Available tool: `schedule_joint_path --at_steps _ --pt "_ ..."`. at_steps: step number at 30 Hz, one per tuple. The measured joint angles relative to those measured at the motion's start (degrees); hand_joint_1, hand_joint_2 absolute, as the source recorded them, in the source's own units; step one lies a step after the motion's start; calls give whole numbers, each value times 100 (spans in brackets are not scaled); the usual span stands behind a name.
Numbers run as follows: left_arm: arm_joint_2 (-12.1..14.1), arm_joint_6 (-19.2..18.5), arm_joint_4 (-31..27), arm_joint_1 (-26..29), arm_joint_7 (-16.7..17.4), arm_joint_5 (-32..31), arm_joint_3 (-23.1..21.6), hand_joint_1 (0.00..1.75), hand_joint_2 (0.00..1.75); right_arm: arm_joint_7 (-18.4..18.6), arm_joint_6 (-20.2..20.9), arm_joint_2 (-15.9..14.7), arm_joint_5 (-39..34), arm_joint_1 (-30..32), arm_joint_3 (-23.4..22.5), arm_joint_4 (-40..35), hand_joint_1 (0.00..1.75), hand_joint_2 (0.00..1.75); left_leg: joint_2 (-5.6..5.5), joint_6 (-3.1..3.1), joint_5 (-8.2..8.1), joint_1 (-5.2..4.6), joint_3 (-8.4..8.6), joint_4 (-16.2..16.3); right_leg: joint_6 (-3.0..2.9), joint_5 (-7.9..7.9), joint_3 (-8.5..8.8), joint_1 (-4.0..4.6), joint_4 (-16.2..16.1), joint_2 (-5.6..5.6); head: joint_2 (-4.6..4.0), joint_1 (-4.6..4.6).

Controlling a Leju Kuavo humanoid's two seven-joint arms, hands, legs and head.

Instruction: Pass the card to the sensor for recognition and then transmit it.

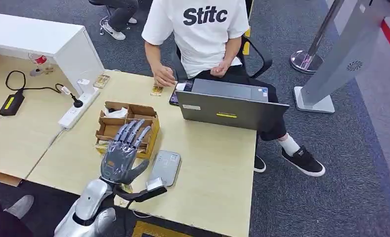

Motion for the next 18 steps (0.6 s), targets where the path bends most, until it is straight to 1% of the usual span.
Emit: schedule_joint_path --at_steps 5,8,11,18 --pt "4 -11 149 -31 89 -181 -184 0 175 4 2 0 -11 0 17 0 0 175 0 -1 1 1 0 0 0 0 0 0 2 0 0 0" --pt "20 24 262 -88 305 -424 -199 0 175 7 4 0 -13 0 39 0 0 175 0 -2 1 1 -1 0 0 0 0 0 2 -1 0 0" --pt "116 26 525 -224 470 -573 -199 0 175 11 6 0 2 0 90 0 0 175 -1 -3 2 2 0 0 -1 0 1 0 4 -2 0 0" --pt "409 30 1128 -528 489 -603 -68 0 175 11 24 -2 48 1 181 0 0 175 -3 -9 7 4 0 -1 -3 2 1 1 8 -4 0 0"
